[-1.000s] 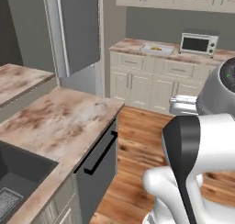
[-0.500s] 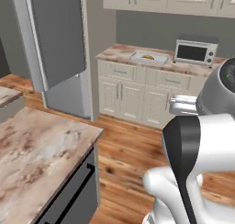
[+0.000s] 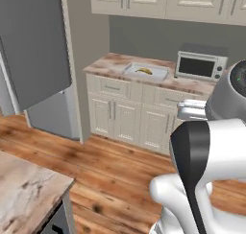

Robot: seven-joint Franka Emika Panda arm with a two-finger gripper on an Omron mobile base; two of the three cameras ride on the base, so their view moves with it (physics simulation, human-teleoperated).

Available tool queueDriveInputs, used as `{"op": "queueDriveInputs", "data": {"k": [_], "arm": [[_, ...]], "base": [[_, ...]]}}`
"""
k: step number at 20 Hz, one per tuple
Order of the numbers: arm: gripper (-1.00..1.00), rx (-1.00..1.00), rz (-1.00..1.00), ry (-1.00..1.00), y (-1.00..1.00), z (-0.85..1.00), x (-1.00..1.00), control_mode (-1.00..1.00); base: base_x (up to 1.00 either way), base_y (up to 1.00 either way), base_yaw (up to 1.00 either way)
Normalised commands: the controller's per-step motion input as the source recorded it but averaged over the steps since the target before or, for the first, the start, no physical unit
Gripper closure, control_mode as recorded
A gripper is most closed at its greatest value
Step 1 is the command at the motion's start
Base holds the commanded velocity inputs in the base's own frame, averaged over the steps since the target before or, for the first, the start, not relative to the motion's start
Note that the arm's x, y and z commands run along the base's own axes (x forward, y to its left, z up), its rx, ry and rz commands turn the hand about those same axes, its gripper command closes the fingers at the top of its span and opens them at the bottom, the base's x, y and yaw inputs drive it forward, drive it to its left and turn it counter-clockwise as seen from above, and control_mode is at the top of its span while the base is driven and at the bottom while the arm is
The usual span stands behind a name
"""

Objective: Pick the tangerine and banana from the fridge and place them inside the tupperware on the counter.

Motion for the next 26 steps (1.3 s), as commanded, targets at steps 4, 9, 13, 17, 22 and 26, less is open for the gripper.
{"op": "queueDriveInputs", "data": {"k": [4, 9, 13, 17, 22, 26], "arm": [[1.00, 0.00, 0.00, 0.00, 0.00, 0.00, 0.00, 1.00], [1.00, 0.00, 0.00, 0.00, 0.00, 0.00, 0.00, 1.00], [1.00, 0.00, 0.00, 0.00, 0.00, 0.00, 0.00, 1.00], [1.00, 0.00, 0.00, 0.00, 0.00, 0.00, 0.00, 1.00], [1.00, 0.00, 0.00, 0.00, 0.00, 0.00, 0.00, 1.00], [1.00, 0.00, 0.00, 0.00, 0.00, 0.00, 0.00, 1.00]], "base": [[1.00, -0.34, 0.00], [1.00, -0.09, 0.00], [1.00, 0.00, 0.00], [1.00, 0.03, 0.00], [1.00, 0.13, -0.03], [1.00, 0.22, -0.11]]}}
